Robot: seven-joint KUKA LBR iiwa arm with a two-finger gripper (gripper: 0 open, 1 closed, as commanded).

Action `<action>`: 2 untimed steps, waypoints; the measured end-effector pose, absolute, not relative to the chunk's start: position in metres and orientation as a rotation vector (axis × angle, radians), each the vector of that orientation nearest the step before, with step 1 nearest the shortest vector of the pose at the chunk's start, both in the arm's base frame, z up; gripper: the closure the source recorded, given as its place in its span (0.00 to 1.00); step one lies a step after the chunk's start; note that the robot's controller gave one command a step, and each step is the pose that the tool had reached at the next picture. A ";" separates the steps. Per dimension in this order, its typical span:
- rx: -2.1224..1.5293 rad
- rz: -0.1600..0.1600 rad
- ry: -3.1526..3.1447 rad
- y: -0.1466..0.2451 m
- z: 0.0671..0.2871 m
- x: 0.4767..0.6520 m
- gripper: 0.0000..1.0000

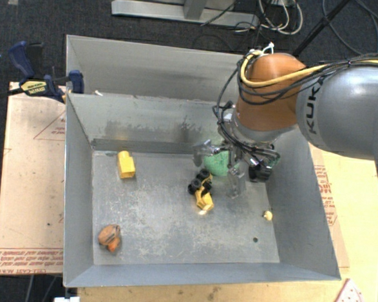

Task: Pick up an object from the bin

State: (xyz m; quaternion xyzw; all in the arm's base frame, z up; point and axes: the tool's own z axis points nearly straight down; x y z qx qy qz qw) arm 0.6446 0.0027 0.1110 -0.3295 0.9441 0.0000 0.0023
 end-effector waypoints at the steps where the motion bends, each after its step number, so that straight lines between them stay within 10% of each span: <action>1: -1.312 0.001 2.851 0.017 0.069 0.654 0.00; 2: -1.513 0.000 2.748 0.018 0.071 0.655 1.00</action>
Offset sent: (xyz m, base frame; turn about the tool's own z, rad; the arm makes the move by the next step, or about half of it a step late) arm 0.0067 0.0131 -0.0410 -0.4362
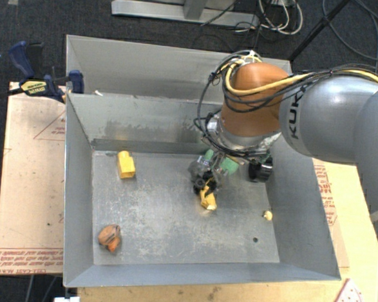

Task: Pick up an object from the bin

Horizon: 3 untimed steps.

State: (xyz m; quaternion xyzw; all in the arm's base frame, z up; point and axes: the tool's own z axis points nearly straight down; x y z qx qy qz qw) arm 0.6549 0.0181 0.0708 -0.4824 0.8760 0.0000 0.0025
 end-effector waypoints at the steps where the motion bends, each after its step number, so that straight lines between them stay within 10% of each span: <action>1: -1.539 0.000 2.733 0.018 0.071 0.654 1.00; 3: -1.553 0.009 2.737 0.018 0.093 0.651 1.00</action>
Offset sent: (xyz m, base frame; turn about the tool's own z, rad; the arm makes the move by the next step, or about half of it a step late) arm -0.0001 0.0001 0.0776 0.0000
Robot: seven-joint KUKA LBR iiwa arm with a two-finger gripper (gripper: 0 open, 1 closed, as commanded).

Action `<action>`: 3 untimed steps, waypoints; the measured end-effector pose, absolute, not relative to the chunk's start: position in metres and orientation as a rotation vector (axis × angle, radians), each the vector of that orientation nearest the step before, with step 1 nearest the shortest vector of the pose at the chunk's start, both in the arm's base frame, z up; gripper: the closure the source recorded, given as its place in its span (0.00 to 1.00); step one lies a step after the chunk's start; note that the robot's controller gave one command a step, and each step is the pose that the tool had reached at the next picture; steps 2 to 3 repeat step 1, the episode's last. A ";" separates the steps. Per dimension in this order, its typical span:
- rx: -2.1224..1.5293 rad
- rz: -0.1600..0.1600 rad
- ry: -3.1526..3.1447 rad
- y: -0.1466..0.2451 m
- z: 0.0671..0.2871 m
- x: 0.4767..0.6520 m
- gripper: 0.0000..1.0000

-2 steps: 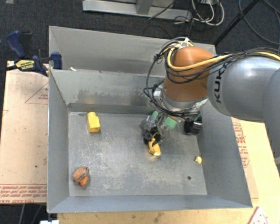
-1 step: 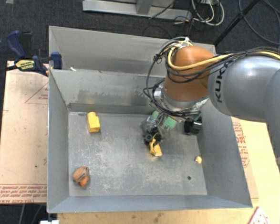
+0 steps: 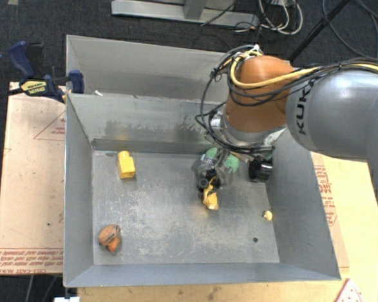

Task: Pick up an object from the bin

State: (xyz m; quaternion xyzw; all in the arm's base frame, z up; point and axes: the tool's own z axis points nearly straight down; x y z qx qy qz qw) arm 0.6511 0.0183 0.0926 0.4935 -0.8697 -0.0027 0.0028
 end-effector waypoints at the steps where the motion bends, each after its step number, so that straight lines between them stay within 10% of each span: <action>1: 1.551 0.001 -2.736 0.019 0.109 0.654 1.00; 3: 1.551 0.001 -2.736 0.019 0.109 0.654 1.00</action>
Offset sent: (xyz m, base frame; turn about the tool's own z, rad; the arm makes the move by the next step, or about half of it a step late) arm -0.0001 0.0003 0.0986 0.0000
